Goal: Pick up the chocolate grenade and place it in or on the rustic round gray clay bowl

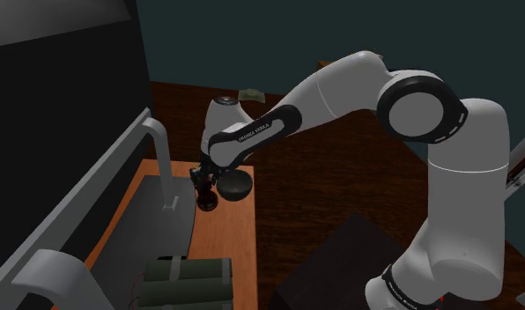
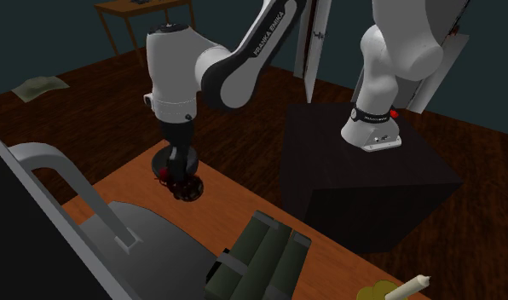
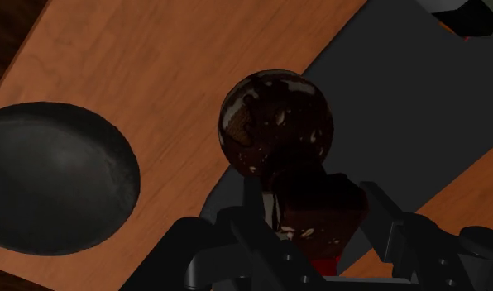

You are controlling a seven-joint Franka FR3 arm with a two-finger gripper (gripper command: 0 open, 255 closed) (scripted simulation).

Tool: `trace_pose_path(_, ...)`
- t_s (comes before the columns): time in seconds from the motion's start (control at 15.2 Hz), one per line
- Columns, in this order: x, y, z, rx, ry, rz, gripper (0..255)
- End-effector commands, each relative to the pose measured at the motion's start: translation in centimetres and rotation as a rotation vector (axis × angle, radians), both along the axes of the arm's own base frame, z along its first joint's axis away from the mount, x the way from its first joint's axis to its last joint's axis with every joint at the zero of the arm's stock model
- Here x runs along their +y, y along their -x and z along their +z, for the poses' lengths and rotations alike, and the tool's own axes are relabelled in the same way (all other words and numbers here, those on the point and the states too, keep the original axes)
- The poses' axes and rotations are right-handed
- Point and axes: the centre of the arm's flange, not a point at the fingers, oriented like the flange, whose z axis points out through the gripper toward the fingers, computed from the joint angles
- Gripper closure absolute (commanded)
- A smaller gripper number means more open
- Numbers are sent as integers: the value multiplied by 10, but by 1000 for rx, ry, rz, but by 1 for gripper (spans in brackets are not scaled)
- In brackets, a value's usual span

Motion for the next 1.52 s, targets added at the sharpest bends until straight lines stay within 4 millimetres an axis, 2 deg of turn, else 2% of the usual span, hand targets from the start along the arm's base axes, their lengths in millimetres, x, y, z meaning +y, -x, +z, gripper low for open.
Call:
trace_pose_path(0.0,0,0,12,0,0,0,255)
trace_pose_path(1.19,-213,-93,57,0,0,0,255)
trace_pose_path(1.45,-213,-93,36,0,0,0,255)
